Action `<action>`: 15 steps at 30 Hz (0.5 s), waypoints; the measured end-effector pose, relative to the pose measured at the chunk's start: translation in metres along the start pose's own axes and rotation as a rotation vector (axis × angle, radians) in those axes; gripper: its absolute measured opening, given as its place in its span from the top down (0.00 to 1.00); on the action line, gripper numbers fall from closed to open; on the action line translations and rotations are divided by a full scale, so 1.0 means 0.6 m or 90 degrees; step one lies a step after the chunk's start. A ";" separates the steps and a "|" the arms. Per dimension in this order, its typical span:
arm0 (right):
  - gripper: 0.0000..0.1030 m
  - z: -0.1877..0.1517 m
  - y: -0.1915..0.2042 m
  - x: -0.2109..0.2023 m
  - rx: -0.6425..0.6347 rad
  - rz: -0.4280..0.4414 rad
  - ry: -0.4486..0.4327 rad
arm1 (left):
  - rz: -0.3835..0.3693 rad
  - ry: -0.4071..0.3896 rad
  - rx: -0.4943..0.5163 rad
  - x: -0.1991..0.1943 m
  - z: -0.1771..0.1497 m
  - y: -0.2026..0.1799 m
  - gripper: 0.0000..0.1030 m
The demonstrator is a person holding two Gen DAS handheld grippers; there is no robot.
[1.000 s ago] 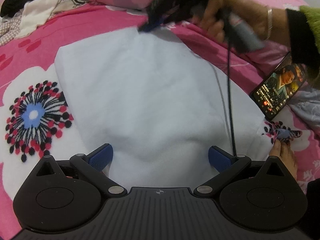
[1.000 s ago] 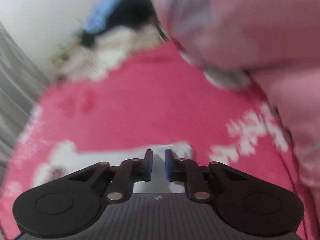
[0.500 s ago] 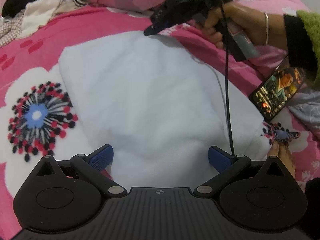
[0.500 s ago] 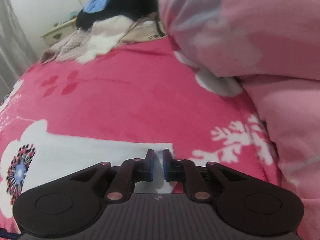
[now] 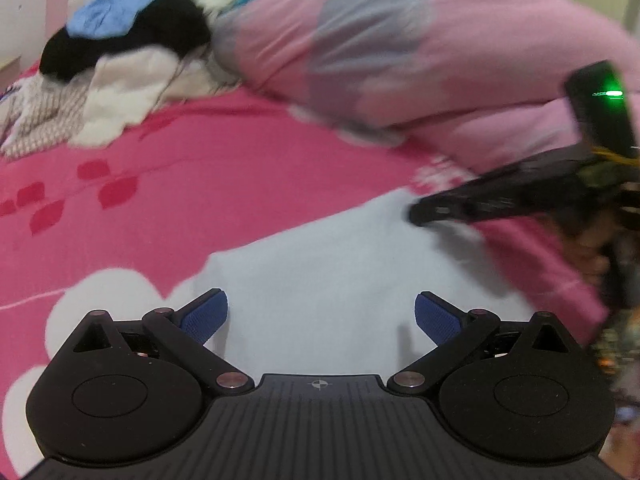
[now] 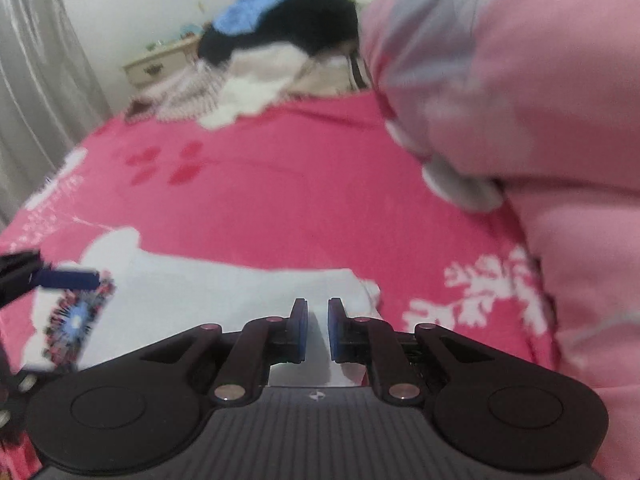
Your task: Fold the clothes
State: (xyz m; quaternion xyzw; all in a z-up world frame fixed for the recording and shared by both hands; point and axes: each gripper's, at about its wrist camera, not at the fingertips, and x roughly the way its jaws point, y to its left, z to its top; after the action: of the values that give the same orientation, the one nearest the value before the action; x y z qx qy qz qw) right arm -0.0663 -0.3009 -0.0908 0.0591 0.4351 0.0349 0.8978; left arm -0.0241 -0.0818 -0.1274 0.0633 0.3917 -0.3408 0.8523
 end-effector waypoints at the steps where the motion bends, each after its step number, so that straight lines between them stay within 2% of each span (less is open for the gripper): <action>1: 0.88 -0.003 -0.003 0.011 0.000 -0.001 0.007 | 0.013 0.015 -0.010 0.010 -0.002 0.010 0.02; 3: 0.89 -0.006 -0.009 0.021 0.009 -0.003 0.003 | 0.028 0.047 -0.045 0.032 -0.011 0.034 0.02; 8: 0.88 -0.002 -0.014 -0.004 0.017 -0.019 -0.006 | 0.025 0.027 -0.043 0.017 -0.020 0.041 0.02; 12: 0.87 -0.006 -0.007 -0.093 0.016 0.001 -0.044 | 0.022 0.011 -0.062 -0.018 -0.020 0.042 0.02; 15: 0.87 -0.022 0.012 -0.165 0.001 0.024 -0.047 | 0.014 0.001 -0.067 -0.052 -0.017 0.039 0.02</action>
State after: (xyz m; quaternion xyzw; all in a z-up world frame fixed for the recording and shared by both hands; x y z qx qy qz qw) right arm -0.1378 -0.3043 -0.0211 0.0697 0.4004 0.0493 0.9123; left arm -0.0301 -0.0435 -0.1157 0.0230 0.4087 -0.3103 0.8580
